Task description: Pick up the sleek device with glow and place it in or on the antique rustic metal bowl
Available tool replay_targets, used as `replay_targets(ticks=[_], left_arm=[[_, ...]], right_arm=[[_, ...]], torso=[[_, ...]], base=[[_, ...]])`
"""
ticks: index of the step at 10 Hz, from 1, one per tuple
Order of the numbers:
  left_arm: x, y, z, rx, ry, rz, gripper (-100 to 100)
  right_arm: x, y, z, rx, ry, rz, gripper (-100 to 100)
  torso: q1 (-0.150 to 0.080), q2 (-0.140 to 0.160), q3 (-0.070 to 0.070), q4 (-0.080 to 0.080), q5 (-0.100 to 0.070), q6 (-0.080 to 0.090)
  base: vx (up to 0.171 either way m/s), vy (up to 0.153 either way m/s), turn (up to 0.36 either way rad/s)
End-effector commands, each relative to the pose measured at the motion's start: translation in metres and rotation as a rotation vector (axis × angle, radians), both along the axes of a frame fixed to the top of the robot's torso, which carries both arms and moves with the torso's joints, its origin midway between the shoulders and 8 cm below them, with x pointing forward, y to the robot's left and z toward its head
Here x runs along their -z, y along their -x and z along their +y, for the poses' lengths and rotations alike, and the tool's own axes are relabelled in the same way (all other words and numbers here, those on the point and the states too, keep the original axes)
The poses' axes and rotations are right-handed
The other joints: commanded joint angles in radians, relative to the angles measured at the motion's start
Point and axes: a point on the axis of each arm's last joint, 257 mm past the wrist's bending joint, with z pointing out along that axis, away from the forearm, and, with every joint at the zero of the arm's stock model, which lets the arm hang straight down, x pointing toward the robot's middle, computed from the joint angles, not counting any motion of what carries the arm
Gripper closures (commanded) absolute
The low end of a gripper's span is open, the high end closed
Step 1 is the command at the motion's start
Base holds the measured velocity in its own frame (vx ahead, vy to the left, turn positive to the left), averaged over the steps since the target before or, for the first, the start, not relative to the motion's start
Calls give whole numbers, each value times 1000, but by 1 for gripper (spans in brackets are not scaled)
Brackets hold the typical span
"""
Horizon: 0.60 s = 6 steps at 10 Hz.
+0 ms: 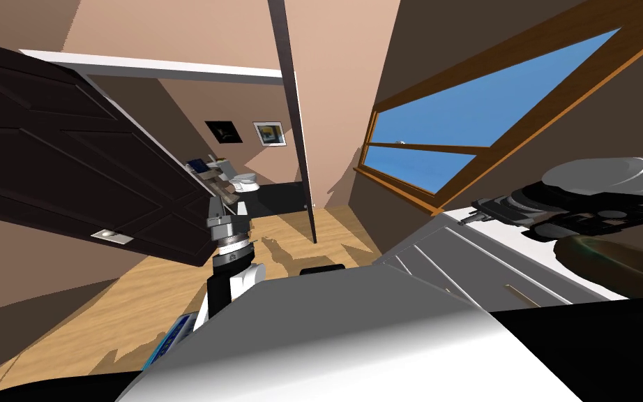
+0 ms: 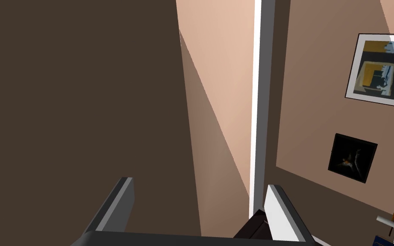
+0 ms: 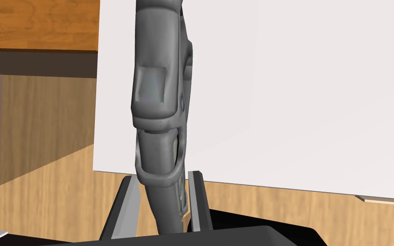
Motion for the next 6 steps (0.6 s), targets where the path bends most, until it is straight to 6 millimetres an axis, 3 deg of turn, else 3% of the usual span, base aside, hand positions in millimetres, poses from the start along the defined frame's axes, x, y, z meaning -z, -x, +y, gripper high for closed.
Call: replay_targets(ticks=[1, 2, 3, 4, 5, 6], left_arm=[[0, 0, 0, 0, 0, 0, 0], [0, 0, 0, 0, 0, 0, 0], [0, 0, 0, 0, 0, 0, 0], [0, 0, 0, 0, 0, 0, 0], [0, 0, 0, 0, 0, 0, 0], [0, 0, 0, 0, 0, 0, 0]], right_arm=[[0, 0, 0, 0, 0, 0, 100], [0, 0, 0, 0, 0, 0, 0], [-8, -3, 3, -4, -3, 0, 100], [-4, -2, 1, -3, 0, -1, 100], [-5, -2, 2, -3, -1, -1, 0], [-22, -12, 7, -47, 10, -2, 100]], torso=[[0, 0, 0, 0, 0, 0], [0, 0, 0, 0, 0, 0], [0, 0, 0, 0, 0, 0], [1, 1, 1, 1, 1, 0], [1, 1, 1, 0, 1, 0], [1, 1, 1, 0, 1, 0]], base=[[0, 0, 0], [0, 0, 0], [-11, 6, -43], [-6, 3, -11], [0, 0, 0], [-49, 65, 36]])
